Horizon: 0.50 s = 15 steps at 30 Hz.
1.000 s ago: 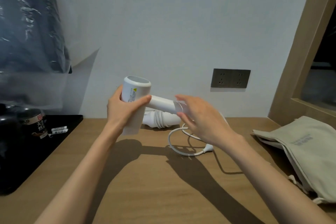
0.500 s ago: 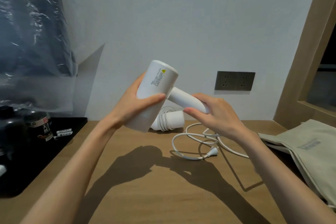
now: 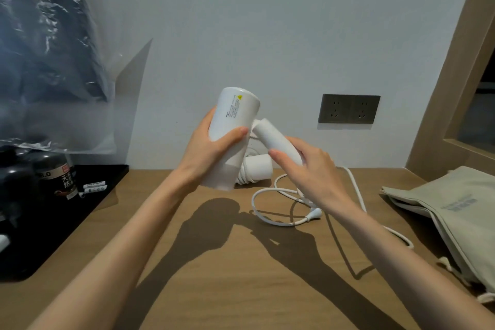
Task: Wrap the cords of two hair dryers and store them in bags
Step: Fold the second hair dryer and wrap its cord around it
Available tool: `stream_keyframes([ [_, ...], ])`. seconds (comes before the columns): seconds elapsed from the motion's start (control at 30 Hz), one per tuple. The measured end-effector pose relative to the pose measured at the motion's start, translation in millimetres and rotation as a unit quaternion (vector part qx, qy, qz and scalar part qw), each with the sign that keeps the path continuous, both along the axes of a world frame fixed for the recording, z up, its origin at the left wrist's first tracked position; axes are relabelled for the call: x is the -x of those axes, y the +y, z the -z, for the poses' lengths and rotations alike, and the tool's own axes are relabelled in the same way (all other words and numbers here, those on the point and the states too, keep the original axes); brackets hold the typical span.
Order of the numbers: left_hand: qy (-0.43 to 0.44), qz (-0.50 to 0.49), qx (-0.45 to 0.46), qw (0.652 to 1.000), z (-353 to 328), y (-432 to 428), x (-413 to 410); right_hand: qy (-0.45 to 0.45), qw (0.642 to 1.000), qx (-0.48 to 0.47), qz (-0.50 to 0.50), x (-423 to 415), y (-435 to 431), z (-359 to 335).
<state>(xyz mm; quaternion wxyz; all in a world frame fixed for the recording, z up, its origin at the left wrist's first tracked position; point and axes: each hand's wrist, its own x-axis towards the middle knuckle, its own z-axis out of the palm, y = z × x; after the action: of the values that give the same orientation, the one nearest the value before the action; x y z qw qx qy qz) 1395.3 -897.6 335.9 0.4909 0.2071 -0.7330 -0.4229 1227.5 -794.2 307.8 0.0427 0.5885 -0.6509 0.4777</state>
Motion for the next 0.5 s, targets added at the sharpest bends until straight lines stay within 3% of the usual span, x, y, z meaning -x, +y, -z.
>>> stream_keyframes([
  [0.1,0.065,-0.038,-0.033,0.997,1.6,8.0,14.2,-0.058,0.998,0.032,0.005,-8.6,-6.7,-1.8],
  [0.33,0.107,-0.047,-0.026,0.993,5.7,14.3,26.1,-0.092,0.992,0.079,0.035,-20.4,-7.4,4.4],
  [0.5,0.118,-0.068,-0.032,0.99,6.1,21.1,41.3,-0.215,0.968,0.116,-0.048,-40.4,-10.6,7.1],
])
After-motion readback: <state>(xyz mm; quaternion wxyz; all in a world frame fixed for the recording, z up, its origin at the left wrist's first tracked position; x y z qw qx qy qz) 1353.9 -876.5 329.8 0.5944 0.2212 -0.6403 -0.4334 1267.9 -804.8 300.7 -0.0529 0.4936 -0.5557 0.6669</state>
